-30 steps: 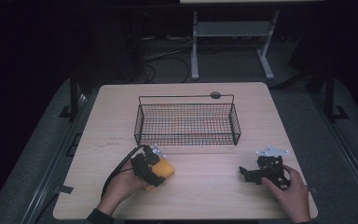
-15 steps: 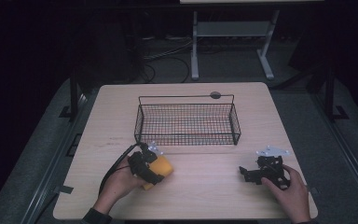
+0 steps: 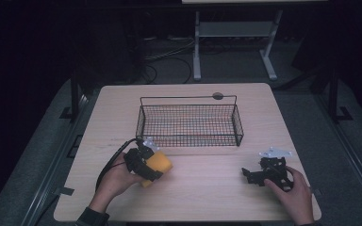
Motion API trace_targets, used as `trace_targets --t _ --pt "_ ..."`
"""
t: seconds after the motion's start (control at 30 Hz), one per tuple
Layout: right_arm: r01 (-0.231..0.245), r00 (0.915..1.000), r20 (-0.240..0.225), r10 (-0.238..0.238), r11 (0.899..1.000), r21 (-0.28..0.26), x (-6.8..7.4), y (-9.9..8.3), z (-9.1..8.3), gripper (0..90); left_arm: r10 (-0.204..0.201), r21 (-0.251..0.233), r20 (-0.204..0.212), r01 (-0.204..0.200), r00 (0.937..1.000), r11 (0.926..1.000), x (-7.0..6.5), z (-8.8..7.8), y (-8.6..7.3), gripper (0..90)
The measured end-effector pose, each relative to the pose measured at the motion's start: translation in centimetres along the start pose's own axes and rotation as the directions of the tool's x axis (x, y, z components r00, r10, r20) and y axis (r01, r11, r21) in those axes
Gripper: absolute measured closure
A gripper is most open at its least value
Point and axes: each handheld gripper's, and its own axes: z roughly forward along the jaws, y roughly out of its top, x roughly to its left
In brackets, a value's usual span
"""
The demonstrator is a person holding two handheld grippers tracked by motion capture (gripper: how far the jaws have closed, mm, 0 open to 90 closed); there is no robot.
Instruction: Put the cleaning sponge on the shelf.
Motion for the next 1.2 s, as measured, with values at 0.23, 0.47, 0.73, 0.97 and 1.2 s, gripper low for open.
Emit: trace_targets --t 0.23,0.47,0.73,0.97,1.2 --pt "0.0 1.0 0.0 0.0 1.0 0.0 0.0 0.0 0.0 0.0 -0.003 -0.011 -0.01 0.003 0.9999 0.9999 0.3 -0.8 0.2 23.1" --pt "0.0 1.0 0.0 0.0 1.0 0.0 0.0 0.0 0.0 0.0 0.004 -0.017 -0.016 -0.004 0.9999 0.9998 0.7 -1.8 0.7 23.2" --pt "0.001 1.0 0.0 -0.001 1.0 0.0 0.0 0.0 0.0 0.0 0.008 -0.027 -0.023 -0.008 0.9997 0.9996 1.1 -2.6 1.5 23.2" --pt "0.001 1.0 0.0 -0.001 1.0 0.0 0.0 0.0 0.0 0.0 0.011 -0.031 -0.032 -0.012 0.9994 0.9994 1.6 -3.3 2.4 23.3" --pt "0.0 1.0 -0.002 0.0 1.0 0.0 0.0 0.0 0.0 0.0 0.006 -0.035 -0.031 -0.007 0.9995 0.9993 2.4 -3.9 3.0 23.3"
